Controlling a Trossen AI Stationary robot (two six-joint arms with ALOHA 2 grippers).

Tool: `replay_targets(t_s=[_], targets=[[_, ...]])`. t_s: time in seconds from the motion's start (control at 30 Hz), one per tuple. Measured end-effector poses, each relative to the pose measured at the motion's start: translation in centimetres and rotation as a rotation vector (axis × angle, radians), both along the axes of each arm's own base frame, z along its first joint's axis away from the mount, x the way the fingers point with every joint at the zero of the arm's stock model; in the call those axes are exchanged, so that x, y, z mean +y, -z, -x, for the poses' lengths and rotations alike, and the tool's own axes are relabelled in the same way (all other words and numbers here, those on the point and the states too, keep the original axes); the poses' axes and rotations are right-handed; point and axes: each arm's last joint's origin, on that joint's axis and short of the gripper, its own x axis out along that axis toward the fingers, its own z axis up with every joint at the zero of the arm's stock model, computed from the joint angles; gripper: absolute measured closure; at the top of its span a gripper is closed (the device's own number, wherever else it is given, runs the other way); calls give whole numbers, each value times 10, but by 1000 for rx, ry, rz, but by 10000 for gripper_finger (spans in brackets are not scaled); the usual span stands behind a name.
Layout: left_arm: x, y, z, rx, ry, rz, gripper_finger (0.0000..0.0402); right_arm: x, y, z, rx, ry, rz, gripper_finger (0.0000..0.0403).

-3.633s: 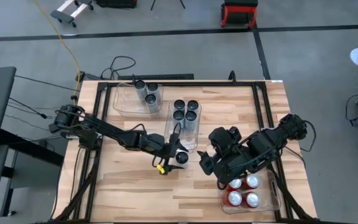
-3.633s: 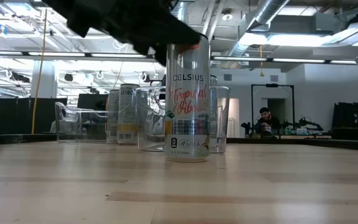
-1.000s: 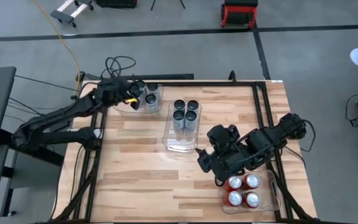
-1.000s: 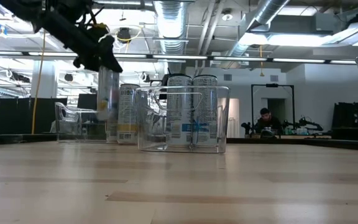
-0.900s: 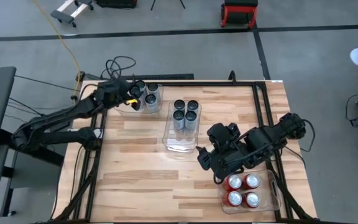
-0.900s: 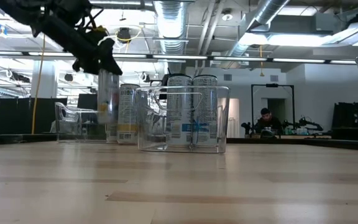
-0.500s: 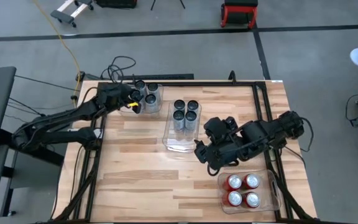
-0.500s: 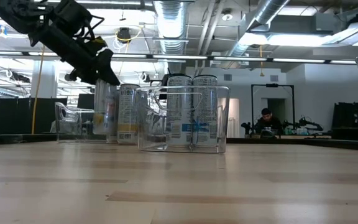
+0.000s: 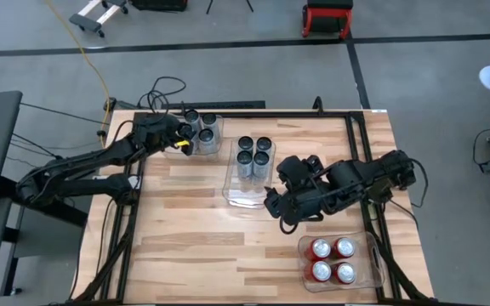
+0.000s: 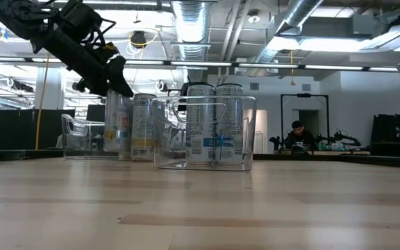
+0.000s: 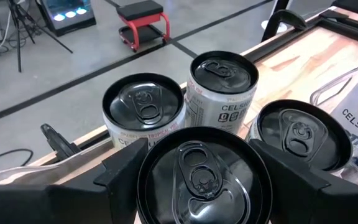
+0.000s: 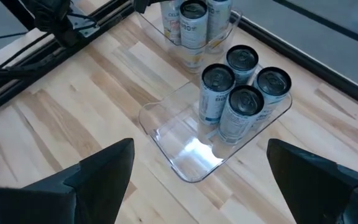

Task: Sort soda cans
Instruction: Put the white yellow soda can into the top transparent bin

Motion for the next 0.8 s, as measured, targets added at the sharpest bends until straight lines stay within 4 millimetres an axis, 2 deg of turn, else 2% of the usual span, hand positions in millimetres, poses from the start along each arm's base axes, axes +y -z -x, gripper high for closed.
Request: replay_targets(t_s=[0.23,0.53,0.8], targets=[[0,-1,0,-10,0,-5,149,-8,0,-3,-14,46,-17,19],[1,-3,-1,-36,-3,-14,147,-6,0,-2,-22,49,-25,19],[8,13,-11,25,-2,42,135,-2,0,-1,-26,44,-31,19]])
